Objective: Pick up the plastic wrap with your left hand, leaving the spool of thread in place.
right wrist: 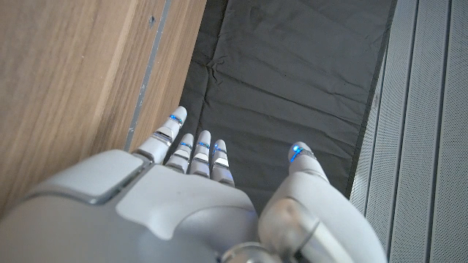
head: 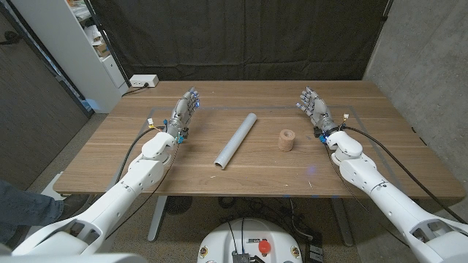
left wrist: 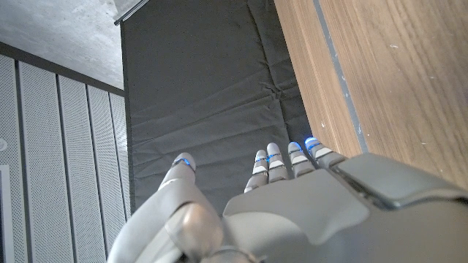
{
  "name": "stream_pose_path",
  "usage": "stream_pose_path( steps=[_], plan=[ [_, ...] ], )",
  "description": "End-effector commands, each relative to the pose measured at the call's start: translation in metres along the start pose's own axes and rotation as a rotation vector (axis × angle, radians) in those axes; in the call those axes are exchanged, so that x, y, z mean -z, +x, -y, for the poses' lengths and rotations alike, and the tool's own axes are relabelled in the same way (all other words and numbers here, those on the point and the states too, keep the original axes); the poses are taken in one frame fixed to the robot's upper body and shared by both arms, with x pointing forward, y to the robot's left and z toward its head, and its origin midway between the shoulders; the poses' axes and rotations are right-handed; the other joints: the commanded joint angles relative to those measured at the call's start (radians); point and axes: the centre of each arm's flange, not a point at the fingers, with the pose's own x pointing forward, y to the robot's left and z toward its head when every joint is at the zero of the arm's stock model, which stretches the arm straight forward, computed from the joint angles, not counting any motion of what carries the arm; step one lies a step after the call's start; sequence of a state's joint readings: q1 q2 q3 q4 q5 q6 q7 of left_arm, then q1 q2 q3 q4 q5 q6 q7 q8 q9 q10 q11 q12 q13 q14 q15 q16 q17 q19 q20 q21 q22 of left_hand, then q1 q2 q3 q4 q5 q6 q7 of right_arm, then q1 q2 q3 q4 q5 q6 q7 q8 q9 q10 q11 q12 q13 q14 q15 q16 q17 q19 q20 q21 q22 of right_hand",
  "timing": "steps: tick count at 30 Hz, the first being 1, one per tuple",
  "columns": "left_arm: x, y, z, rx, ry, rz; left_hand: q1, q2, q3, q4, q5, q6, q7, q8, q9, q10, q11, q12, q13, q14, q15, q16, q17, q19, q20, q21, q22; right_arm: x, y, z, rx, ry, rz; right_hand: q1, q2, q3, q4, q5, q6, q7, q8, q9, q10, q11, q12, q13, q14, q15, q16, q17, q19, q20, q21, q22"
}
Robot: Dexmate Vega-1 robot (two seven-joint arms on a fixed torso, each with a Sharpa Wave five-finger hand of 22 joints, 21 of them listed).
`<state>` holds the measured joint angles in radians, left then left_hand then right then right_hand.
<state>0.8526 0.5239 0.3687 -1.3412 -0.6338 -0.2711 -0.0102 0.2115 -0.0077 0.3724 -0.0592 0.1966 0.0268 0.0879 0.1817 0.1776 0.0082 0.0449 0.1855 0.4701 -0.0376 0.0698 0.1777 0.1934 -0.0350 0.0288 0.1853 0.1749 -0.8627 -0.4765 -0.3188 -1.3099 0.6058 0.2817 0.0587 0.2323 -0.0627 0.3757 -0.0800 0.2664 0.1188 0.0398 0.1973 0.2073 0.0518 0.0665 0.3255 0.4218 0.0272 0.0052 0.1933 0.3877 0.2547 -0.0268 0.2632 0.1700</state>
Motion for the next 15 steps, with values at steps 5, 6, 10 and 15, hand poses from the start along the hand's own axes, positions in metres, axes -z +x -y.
stream_pose_path(
  steps=[5, 6, 10, 15],
  plan=[
    [0.0045, 0.0007, 0.0094, 0.019, 0.015, -0.032, 0.011, 0.003, 0.005, -0.002, 0.004, 0.002, 0.007, 0.006, 0.003, 0.000, 0.005, 0.004, -0.006, -0.001, 0.010, 0.006, 0.001, -0.012, 0.008, 0.006, 0.005, 0.0037, -0.0098, -0.0005, 0.010, -0.019, -0.004, 0.004, 0.001, 0.006, 0.003, 0.009, 0.014, 0.001, 0.007, 0.000, 0.009, 0.007, -0.001, -0.005, 0.017, 0.000, 0.007, -0.002, 0.009, 0.003, 0.003, 0.001],
    [0.0044, 0.0007, 0.0094, 0.018, 0.019, -0.033, 0.012, 0.003, 0.005, -0.002, 0.004, 0.002, 0.007, 0.006, 0.002, 0.000, 0.005, 0.004, -0.006, -0.001, 0.010, 0.006, 0.001, -0.012, 0.009, 0.005, 0.005, 0.0037, -0.0099, -0.0002, 0.010, -0.022, -0.004, 0.004, 0.002, 0.006, 0.003, 0.009, 0.015, 0.001, 0.007, -0.001, 0.010, 0.007, -0.002, -0.006, 0.018, 0.000, 0.007, -0.003, 0.009, 0.003, 0.002, 0.001],
    [0.0033, 0.0011, 0.0089, 0.014, 0.020, -0.026, 0.012, 0.004, 0.005, -0.002, 0.004, 0.003, 0.006, 0.006, 0.002, 0.000, 0.004, 0.004, -0.008, -0.002, 0.009, 0.006, 0.000, -0.013, 0.009, 0.005, 0.005, 0.0033, -0.0097, 0.0014, 0.014, -0.023, -0.003, 0.003, 0.003, 0.006, 0.003, 0.010, 0.016, 0.002, 0.007, -0.002, 0.012, 0.008, -0.004, -0.011, 0.019, 0.000, 0.007, -0.006, 0.010, 0.004, 0.001, 0.001],
    [0.0001, 0.0010, 0.0083, 0.016, 0.025, -0.018, 0.012, 0.005, 0.005, -0.003, 0.004, 0.003, 0.004, 0.006, 0.002, 0.000, 0.004, 0.004, -0.012, -0.002, 0.009, 0.006, 0.000, -0.015, 0.011, 0.005, 0.005, 0.0029, -0.0083, 0.0027, 0.015, -0.023, 0.002, 0.003, 0.005, 0.006, 0.003, 0.011, 0.021, 0.000, 0.009, -0.003, 0.015, 0.006, -0.008, -0.016, 0.021, 0.000, 0.007, -0.009, 0.011, 0.005, -0.002, 0.002]
  ],
)
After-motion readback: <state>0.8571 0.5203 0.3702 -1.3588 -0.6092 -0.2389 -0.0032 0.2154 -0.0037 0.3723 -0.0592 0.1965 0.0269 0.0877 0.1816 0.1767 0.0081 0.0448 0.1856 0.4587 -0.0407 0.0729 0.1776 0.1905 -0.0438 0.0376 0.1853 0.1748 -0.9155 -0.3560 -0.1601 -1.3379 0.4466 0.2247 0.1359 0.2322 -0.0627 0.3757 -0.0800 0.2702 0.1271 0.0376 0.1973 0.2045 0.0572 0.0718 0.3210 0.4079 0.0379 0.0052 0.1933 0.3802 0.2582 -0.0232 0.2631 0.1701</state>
